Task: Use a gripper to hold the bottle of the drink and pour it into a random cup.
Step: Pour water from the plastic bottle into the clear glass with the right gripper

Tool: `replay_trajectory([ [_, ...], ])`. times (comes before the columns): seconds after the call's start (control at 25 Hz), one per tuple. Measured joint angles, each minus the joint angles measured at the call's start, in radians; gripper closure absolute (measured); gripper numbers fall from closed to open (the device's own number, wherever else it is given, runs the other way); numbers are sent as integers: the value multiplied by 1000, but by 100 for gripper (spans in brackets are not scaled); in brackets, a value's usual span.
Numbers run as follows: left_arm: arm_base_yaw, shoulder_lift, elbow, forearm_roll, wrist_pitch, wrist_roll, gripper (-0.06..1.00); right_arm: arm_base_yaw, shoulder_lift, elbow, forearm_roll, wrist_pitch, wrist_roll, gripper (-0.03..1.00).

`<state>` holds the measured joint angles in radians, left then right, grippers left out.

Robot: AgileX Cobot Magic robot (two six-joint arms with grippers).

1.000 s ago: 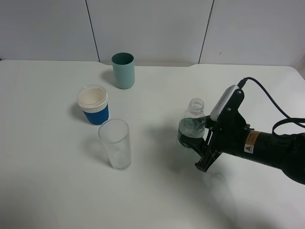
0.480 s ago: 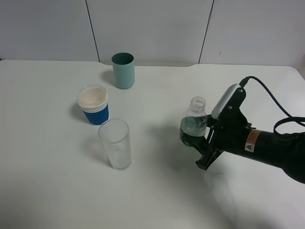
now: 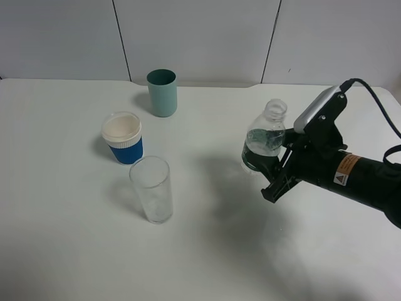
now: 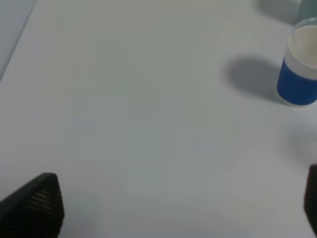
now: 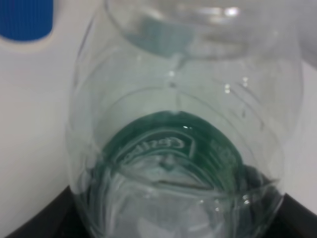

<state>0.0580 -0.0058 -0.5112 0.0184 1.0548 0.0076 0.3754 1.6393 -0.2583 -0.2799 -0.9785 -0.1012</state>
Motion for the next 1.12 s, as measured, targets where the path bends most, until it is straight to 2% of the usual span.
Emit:
replay_trajectory([
  [0.32, 0, 0, 0, 1, 0, 0, -4, 0, -41, 0, 19, 2, 59, 42],
  [0.44, 0, 0, 0, 1, 0, 0, -4, 0, -41, 0, 47, 39, 76, 42],
  [0.84, 0, 0, 0, 1, 0, 0, -4, 0, -190, -16, 229, 319, 40, 42],
  [1.12, 0, 0, 0, 1, 0, 0, -4, 0, -292, -119, 242, 594, 39, 42],
])
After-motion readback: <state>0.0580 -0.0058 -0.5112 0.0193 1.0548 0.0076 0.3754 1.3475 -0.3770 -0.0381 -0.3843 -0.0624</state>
